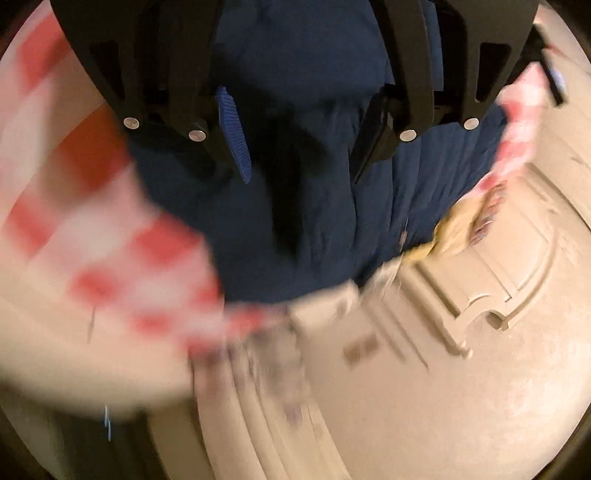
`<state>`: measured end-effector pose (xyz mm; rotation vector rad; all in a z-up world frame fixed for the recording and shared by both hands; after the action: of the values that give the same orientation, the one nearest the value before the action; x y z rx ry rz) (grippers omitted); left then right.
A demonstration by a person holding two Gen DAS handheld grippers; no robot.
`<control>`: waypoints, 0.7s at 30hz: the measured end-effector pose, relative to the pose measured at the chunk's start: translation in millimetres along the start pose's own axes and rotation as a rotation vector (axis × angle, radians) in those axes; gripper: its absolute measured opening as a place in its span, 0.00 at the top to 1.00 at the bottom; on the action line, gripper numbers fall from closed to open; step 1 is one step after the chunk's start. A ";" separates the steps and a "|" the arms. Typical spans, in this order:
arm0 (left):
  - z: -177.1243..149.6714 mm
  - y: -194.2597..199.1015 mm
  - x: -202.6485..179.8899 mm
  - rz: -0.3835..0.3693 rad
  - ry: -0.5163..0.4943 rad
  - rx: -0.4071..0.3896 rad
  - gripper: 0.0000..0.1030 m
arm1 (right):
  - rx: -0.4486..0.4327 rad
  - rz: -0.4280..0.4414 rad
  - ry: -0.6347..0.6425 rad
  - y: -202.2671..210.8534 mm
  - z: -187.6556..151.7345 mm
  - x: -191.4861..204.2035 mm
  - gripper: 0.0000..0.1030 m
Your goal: Fold large clothes
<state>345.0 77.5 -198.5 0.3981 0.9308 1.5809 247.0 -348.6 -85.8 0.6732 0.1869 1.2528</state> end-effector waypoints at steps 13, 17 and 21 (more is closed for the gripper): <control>3.0 24.3 -2.7 0.088 0.000 -0.089 0.05 | 0.162 -0.164 0.515 -89.3 -36.2 84.8 0.47; 22.9 81.4 -38.7 0.007 -0.051 -0.249 0.03 | 0.166 -0.167 0.521 -93.7 -38.9 89.1 0.46; 40.5 90.3 -107.6 0.024 -0.286 -0.288 0.03 | 0.158 -0.185 0.538 -95.0 -40.9 94.4 0.46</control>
<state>339.6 -8.2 -80.2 0.4178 0.4738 1.6010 335.2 -261.3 -150.6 0.4280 0.7816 1.2253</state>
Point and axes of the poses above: each gripper's, at about its wrist camera, not at the fingertips, and y roughly against the way its jaws point, x to its left, z to its top, the point moved 2 cm from there along -y, roughly the way its jaws point, and after that the axes turned 5 degrees about y, right-handed, at the moved point
